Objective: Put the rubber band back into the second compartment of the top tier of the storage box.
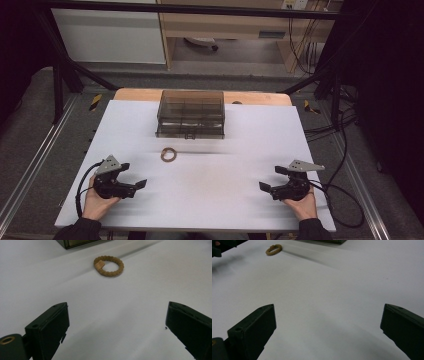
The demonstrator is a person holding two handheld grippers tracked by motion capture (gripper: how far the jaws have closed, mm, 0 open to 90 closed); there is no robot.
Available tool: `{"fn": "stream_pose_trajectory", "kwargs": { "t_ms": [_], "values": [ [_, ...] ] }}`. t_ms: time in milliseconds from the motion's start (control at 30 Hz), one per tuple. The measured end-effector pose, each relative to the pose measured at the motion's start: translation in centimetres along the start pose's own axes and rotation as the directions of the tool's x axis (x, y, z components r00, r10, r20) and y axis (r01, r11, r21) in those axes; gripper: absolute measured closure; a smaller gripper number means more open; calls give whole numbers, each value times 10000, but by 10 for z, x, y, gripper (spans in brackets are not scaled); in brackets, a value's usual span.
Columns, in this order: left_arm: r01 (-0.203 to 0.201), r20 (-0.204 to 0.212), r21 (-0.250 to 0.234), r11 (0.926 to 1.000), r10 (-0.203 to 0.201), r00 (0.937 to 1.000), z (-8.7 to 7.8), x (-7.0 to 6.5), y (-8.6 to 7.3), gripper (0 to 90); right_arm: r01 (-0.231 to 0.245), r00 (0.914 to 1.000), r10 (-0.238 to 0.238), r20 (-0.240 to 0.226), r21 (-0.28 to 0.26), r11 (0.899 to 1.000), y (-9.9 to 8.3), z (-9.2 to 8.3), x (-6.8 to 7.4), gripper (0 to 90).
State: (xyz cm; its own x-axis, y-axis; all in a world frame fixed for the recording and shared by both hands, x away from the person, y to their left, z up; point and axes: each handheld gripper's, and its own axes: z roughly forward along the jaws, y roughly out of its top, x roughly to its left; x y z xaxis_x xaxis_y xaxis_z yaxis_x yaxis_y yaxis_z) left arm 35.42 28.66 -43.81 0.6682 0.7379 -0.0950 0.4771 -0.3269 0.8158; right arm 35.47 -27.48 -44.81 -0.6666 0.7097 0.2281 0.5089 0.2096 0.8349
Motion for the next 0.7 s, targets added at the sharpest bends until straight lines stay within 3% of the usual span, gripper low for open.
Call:
{"fn": "stream_pose_trajectory", "kwargs": {
  "t_ms": [700],
  "values": [
    [4,26,37,10000,-4,10000,5,-3,5,47,29,10000,-28,-25,120,9999,-1,2,1,8]
  ]
}}
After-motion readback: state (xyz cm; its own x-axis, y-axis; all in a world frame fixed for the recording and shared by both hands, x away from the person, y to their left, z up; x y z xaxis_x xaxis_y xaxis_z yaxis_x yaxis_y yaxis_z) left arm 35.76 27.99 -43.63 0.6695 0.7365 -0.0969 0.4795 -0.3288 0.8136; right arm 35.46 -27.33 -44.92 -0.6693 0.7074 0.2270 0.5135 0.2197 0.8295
